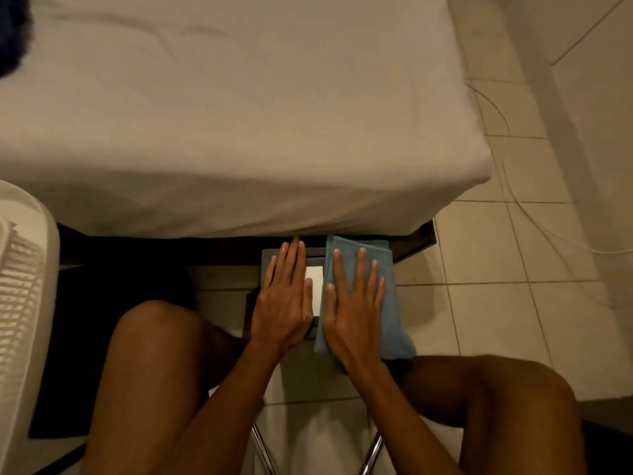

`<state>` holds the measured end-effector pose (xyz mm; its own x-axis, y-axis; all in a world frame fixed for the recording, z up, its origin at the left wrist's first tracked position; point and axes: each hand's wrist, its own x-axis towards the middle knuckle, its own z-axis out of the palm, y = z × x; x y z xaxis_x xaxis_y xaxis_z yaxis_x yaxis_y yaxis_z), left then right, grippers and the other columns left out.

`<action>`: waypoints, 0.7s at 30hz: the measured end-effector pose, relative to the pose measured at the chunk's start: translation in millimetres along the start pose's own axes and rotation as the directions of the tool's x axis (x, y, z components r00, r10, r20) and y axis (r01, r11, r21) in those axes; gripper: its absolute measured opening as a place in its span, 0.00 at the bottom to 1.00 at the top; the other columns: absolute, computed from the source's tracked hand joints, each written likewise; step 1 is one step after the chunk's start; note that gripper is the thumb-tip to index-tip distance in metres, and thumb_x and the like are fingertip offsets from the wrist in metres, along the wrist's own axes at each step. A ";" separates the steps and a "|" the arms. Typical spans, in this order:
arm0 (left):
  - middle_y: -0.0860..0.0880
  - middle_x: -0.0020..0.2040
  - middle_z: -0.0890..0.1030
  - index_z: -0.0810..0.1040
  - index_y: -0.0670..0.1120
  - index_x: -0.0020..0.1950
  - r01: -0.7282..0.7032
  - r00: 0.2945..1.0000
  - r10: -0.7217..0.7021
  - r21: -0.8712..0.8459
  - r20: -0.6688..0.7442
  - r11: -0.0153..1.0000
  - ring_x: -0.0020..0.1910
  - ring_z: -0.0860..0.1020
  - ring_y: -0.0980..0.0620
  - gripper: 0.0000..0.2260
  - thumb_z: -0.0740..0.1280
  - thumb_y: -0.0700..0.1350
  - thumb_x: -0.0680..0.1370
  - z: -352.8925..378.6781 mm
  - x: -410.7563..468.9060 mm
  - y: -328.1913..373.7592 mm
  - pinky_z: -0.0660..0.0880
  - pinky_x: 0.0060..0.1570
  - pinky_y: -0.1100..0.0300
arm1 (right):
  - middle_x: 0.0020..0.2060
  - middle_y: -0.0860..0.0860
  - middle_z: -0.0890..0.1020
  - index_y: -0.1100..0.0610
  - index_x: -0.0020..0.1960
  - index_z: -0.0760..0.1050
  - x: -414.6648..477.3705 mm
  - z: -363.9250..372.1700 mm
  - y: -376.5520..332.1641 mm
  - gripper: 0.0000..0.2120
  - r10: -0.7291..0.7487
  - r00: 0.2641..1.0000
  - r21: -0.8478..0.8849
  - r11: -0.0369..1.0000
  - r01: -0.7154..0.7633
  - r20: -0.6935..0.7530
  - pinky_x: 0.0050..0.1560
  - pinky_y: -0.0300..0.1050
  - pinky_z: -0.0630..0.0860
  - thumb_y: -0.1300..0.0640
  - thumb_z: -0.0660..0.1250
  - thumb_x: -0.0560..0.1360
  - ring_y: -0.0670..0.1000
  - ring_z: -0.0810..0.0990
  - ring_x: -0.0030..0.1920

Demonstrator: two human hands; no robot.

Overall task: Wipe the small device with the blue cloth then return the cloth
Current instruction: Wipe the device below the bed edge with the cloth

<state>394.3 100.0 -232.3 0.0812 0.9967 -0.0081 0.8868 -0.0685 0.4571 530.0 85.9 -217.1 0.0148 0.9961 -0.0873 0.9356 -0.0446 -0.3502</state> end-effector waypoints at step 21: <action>0.47 0.82 0.50 0.48 0.44 0.81 -0.009 1.000 0.009 -0.010 -0.008 1.000 0.81 0.47 0.51 0.26 0.49 0.49 0.84 -0.3 0.5 2.3 0.47 0.79 0.55 | 0.81 0.50 0.42 0.45 0.82 0.43 -1.0 -6.4 11.1 0.29 -0.036 0.999 0.062 0.997 0.034 0.037 0.79 0.59 0.45 0.43 0.45 0.83 0.53 0.39 0.81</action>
<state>396.3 100.4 -231.0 0.0853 0.9963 0.0034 0.8814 -0.0771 0.4660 542.6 85.0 -214.9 -0.0323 0.9935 -0.1094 0.9118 -0.0156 -0.4104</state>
